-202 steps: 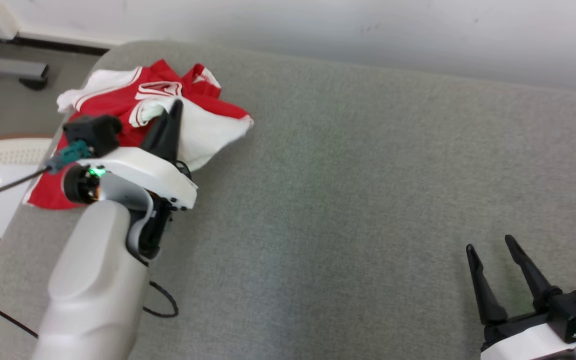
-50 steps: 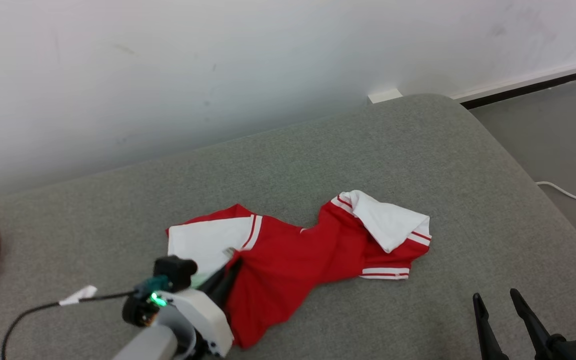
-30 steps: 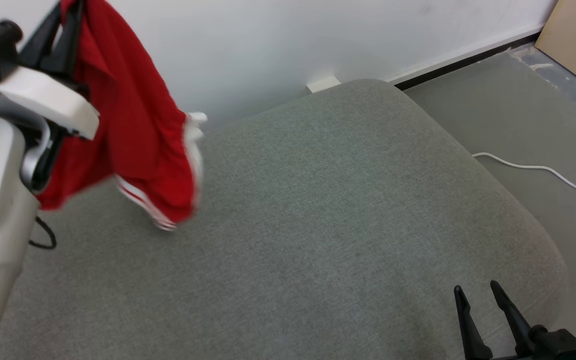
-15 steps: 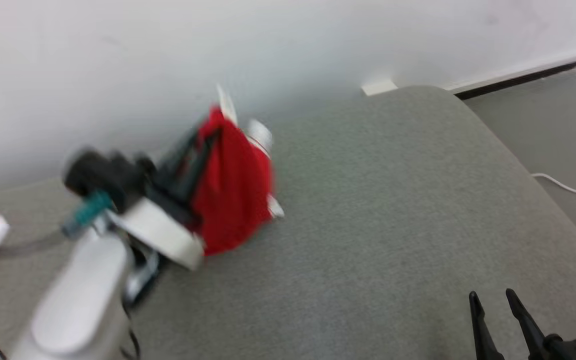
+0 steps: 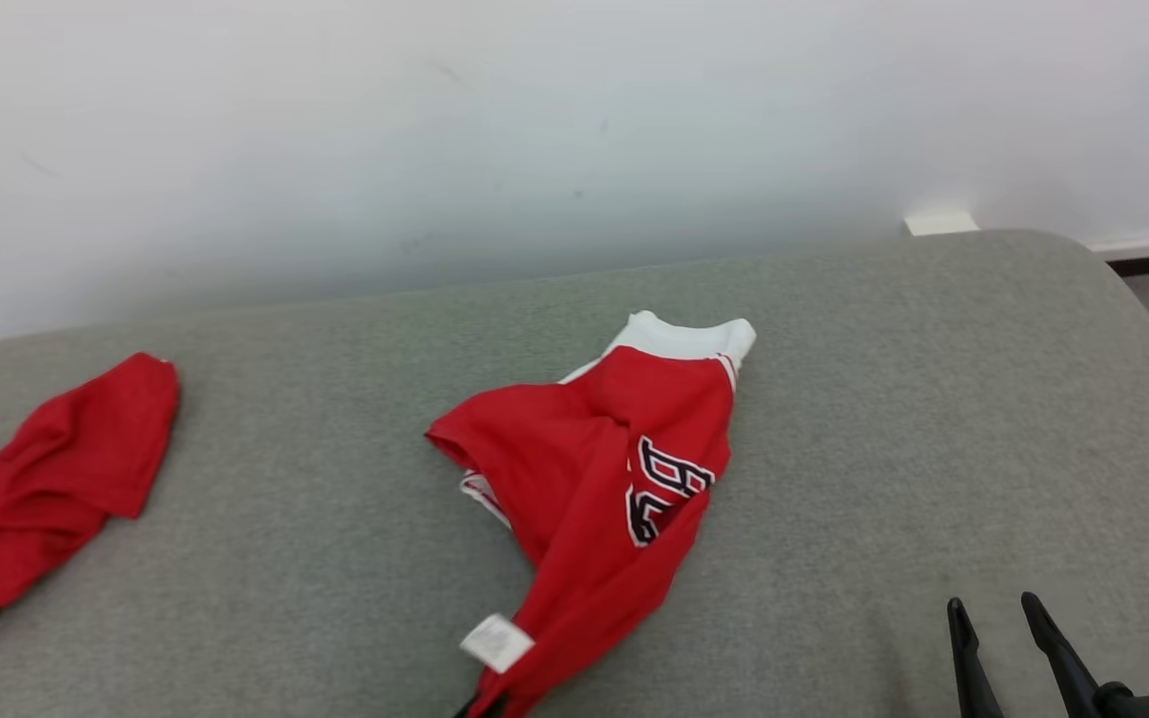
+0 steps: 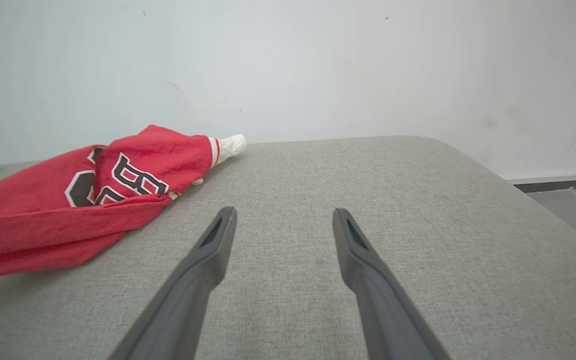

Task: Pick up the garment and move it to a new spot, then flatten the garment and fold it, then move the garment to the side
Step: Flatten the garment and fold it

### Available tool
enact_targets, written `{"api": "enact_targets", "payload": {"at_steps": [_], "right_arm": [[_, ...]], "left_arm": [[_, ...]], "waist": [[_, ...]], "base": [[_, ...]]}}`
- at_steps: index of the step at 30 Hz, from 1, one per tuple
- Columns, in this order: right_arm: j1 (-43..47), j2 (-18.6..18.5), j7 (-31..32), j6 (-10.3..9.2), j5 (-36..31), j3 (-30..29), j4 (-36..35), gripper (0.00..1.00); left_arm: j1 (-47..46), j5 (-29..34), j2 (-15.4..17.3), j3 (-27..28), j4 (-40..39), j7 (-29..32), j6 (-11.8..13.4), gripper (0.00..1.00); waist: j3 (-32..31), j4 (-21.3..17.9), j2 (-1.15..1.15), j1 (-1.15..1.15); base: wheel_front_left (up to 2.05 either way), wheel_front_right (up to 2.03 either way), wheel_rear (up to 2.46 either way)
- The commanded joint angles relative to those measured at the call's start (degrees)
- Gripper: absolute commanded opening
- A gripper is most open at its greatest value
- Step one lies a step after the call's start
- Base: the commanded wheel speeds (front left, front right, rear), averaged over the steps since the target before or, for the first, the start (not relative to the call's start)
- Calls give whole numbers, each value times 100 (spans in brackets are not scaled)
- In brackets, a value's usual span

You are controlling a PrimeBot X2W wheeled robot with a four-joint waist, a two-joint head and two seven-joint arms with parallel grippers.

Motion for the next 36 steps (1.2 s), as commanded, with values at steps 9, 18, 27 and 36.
{"api": "enact_targets", "payload": {"at_steps": [9,18,27,36], "right_arm": [[172,-47,5,-16,18,-31,24,100],[196,-26,5,-16,38,50,45,100],[270,-13,5,-17,71,3,30,100],[195,20,5,-17,50,98,55,100]], "left_arm": [[698,572,-137,1046,116,-3,95,0],[1068,848,-47,1894,318,-3,5,100],[1478,788,-117,2435,474,-3,399,100],[1081,903,-124,2681,-539,-3,724,100]], "waist": [[-190,452,0,0],[-280,514,0,0],[-315,389,0,0],[-289,224,0,0]], "base": [[0,0,0],[0,0,0],[0,0,0],[0,0,0]]}}
